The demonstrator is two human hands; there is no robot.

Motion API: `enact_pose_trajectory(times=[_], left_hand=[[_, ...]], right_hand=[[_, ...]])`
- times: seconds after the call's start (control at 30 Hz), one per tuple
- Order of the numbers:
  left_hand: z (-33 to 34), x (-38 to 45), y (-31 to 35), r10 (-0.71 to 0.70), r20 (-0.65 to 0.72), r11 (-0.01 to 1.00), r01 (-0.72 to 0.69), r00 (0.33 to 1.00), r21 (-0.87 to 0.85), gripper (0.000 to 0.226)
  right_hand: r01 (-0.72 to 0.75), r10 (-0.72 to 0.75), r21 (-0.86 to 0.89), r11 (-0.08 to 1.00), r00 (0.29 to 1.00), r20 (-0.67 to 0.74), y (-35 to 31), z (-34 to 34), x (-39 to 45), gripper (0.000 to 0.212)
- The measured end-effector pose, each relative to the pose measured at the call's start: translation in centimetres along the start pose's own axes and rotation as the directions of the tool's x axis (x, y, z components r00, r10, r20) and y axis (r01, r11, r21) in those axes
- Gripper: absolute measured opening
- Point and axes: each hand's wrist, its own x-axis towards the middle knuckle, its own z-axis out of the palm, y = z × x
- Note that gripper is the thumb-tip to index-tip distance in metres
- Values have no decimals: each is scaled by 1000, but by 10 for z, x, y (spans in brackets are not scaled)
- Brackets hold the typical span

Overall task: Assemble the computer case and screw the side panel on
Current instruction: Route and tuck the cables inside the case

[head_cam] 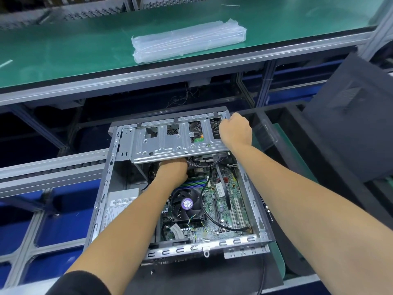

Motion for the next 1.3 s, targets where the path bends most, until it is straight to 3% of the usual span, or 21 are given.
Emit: enact_pose_trajectory(times=[0.07, 0.2, 0.33, 0.43, 0.53, 0.67, 0.8, 0.93, 1.07, 1.3], left_hand=[[-1, -1, -1, 25, 12, 1000, -25, 1000, 4, 14], [1, -4, 1, 182, -81, 983, -179, 980, 40, 38], [4, -3, -3, 239, -81, 971, -240, 968, -1, 40], [10, 1, -5, 173, -93, 981, -180, 981, -76, 42], [10, 5, -3, 90, 38, 977, -81, 995, -197, 17], [8, 10, 2, 52, 197, 973, -5, 979, -231, 17], [6, 19, 0, -80, 321, 962, 158, 944, -224, 4], [8, 18, -2, -56, 314, 932, 162, 948, -325, 4], [6, 12, 3, -53, 259, 955, 125, 964, -270, 5], [-8, 8, 8, -131, 279, 928, 217, 951, -304, 8]], right_hand=[[5, -5, 3, 1000, 1000, 0, 0, 0, 0, 33], [8, -8, 22, 1000, 1000, 3, 0, -1, -1, 33], [13, -13, 23, 1000, 1000, 3, 1, -1, -1, 33], [17, -17, 30, 999, 1000, -1, 1, -1, -1, 33], [18, -18, 35, 999, 1000, -2, 2, -1, -1, 33], [13, -13, 40, 999, 1000, 2, 1, 0, 0, 34], [16, -17, 41, 999, 1000, 2, 2, -1, 0, 34], [22, -22, 44, 999, 1000, 5, 2, -1, 0, 34], [24, -24, 41, 999, 1000, 6, 2, -1, -1, 34], [20, -21, 29, 999, 1000, 23, 1, -3, -1, 34]])
